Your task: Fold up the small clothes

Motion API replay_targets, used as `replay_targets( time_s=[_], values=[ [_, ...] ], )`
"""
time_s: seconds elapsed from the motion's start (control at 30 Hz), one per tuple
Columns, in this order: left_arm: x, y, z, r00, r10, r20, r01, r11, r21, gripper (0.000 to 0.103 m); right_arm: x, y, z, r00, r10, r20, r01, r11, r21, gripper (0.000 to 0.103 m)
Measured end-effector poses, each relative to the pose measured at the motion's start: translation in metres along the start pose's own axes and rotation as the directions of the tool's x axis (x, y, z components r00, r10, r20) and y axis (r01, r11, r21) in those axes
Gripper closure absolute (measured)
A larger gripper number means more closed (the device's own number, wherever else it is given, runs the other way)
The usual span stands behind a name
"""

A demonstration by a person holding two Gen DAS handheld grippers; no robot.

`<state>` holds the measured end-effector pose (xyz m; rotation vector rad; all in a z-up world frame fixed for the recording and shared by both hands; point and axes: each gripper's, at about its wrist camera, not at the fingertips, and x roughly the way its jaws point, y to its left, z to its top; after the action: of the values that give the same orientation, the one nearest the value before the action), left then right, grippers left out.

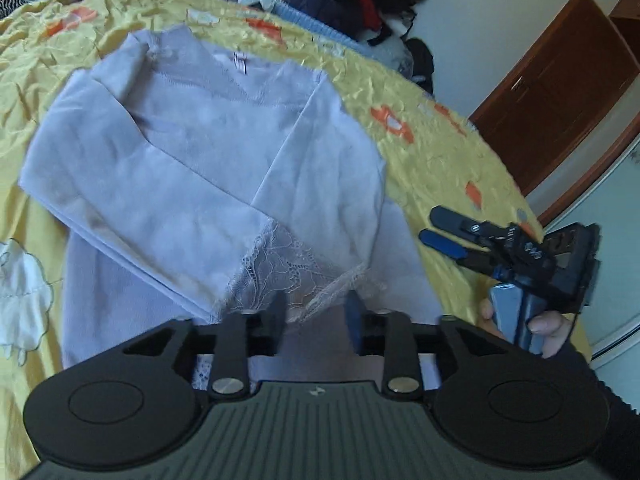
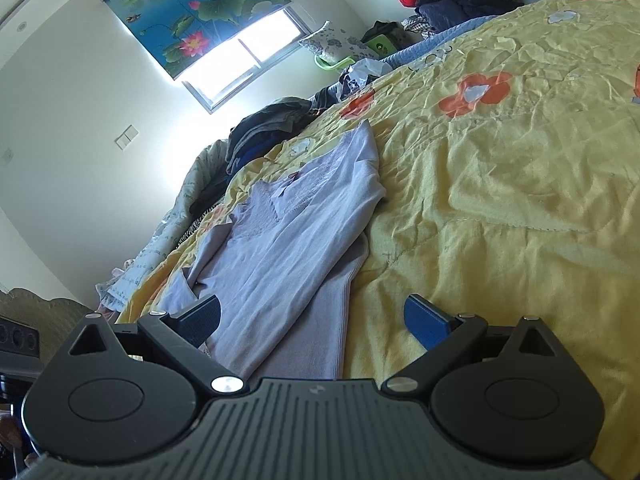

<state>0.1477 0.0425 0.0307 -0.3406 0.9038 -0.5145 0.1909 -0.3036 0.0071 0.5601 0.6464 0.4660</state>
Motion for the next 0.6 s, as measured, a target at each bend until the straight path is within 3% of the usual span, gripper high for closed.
replay_targets(
  time_s=[0.03, 0.07, 0.13, 0.23, 0.33, 0.4, 0.47, 0.53, 0.6],
  values=[
    [-0.008, 0.002, -0.003, 1.000, -0.011, 0.022, 0.012, 1.000, -0.022, 0.026, 0.000, 0.000, 0.001, 1.000, -0.002, -0.007, 0.002, 1.000, 0.003, 0.005],
    [-0.018, 0.002, -0.008, 0.998, -0.022, 0.052, 0.024, 0.999, -0.041, 0.016, 0.000, 0.001, 0.003, 1.000, -0.010, -0.016, 0.010, 1.000, 0.012, 0.005],
    [-0.034, 0.001, -0.013, 0.994, -0.047, 0.099, 0.052, 0.997, -0.054, 0.016, -0.004, 0.002, 0.006, 0.999, -0.026, -0.036, 0.030, 0.995, 0.095, 0.012],
    [-0.049, 0.004, -0.026, 0.989, -0.038, 0.144, 0.052, 0.994, -0.097, 0.016, -0.012, 0.008, 0.007, 0.985, 0.158, -0.066, -0.137, 0.960, 0.245, 0.012],
    [-0.054, 0.008, -0.039, 0.979, -0.003, 0.205, 0.037, 0.986, -0.164, 0.016, 0.000, 0.024, 0.011, 0.944, 0.295, -0.146, -0.240, 0.921, 0.306, 0.012],
    [-0.052, 0.009, -0.045, 0.976, 0.008, 0.219, 0.037, 0.979, -0.198, 0.016, 0.022, 0.031, 0.017, 0.905, 0.363, -0.222, -0.276, 0.898, 0.343, 0.014],
    [-0.051, 0.007, -0.051, 0.974, 0.026, 0.226, 0.023, 0.977, -0.211, 0.016, 0.047, 0.040, 0.022, 0.875, 0.376, -0.306, -0.271, 0.903, 0.335, 0.020],
    [-0.051, 0.004, -0.056, 0.973, 0.055, 0.225, -0.010, 0.981, -0.194, 0.016, 0.071, 0.050, 0.024, 0.845, 0.361, -0.394, -0.253, 0.920, 0.300, 0.036],
    [-0.051, 0.001, -0.059, 0.975, 0.070, 0.211, -0.033, 0.984, -0.174, 0.016, 0.090, 0.064, 0.022, 0.809, 0.331, -0.485, -0.246, 0.941, 0.233, 0.044]
  ],
)
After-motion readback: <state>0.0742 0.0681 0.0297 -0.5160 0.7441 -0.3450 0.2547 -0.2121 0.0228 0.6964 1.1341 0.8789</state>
